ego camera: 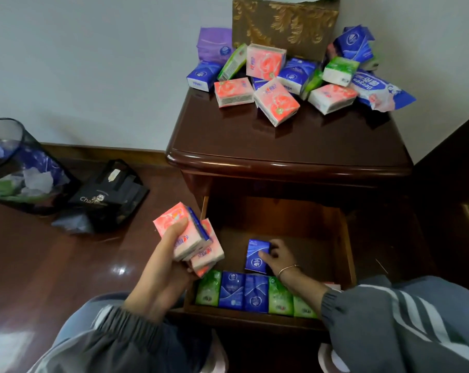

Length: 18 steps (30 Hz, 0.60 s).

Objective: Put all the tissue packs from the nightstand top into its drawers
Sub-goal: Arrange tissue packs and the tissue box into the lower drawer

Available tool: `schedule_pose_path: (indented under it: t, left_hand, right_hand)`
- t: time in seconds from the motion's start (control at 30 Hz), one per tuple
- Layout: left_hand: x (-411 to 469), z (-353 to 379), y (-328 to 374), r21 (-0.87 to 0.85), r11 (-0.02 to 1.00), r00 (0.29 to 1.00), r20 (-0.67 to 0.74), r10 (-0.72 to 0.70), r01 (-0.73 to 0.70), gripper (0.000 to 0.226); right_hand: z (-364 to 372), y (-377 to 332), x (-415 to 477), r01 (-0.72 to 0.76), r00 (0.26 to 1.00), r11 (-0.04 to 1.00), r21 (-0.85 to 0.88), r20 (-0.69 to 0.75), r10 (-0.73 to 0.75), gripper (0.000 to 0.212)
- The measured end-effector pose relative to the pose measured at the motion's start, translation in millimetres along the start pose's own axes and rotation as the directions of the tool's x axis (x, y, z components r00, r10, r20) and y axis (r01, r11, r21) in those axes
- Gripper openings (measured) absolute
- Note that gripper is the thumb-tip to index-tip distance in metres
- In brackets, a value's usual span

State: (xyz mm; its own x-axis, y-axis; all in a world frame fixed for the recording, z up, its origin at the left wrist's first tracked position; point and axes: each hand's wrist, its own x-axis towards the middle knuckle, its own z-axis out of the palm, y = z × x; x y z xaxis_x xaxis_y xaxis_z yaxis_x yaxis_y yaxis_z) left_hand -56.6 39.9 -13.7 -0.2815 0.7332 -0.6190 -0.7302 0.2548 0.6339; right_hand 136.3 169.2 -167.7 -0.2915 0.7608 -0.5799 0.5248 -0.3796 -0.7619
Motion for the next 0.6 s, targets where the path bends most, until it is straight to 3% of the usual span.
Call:
schedule_pose_path:
  t: [0.03,0.1,0.17,0.2,0.23,0.27,0.33,0.37,0.43,0.5,0.6]
  left_hand:
    - [0,2,0,0.003,1.0,1.0,0.005,-0.001,0.001,0.047]
    - [-1,7,-1,0.004,1.0,1.0,0.016,-0.002,0.002,0.048]
    - [-1,13,-3,0.012,1.0,1.0,0.015,-0.013,0.013,0.048]
    - [0,16,-5,0.023,0.999,1.0,0.007,-0.023,0.023,0.049]
    - [1,18,-7,0.034,0.999,0.999,-0.002,-0.033,0.033,0.049]
    - [3,20,-9,0.043,0.998,0.999,-0.008,-0.044,0.045,0.05]
    - [7,23,-14,0.068,0.995,0.997,-0.004,-0.073,0.073,0.051]
    - [9,25,-16,0.094,0.992,0.996,0.007,-0.088,0.087,0.05]
    - [10,31,-20,0.17,0.98,0.993,0.046,-0.109,0.1,0.046]
    - [9,39,-26,0.285,0.955,0.989,0.089,-0.118,0.088,0.055]
    - [8,53,-38,0.412,0.906,0.973,0.153,-0.171,0.095,0.074]
  right_hand:
    - [0,0,0,0.011,1.0,0.999,-0.046,0.016,-0.011,0.035]
    - [-1,-1,-4,0.028,0.999,0.943,-0.332,0.053,-0.011,0.051]
    - [-3,-6,-10,0.046,0.997,0.747,-0.664,-0.014,-0.075,0.073]
    - [-3,-14,-15,0.063,0.991,0.699,-0.712,-0.04,-0.131,0.078]
    - [-3,-25,-23,0.094,0.985,0.714,-0.694,-0.039,-0.167,0.076]
    - [-4,-40,-30,0.131,0.984,0.791,-0.598,-0.021,-0.179,0.068]
    - [-8,-74,-49,0.184,0.983,0.957,-0.224,0.05,-0.177,0.04]
    - [-10,-90,-61,0.178,0.979,0.984,-0.034,0.108,-0.173,0.029]
    - [-16,-111,-88,0.138,0.952,0.975,0.177,0.249,-0.179,0.022]
    - [-22,-117,-108,0.15,0.921,0.97,0.19,0.33,-0.207,0.037]
    - [-33,-114,-123,0.203,0.936,0.976,0.083,0.276,-0.218,0.055]
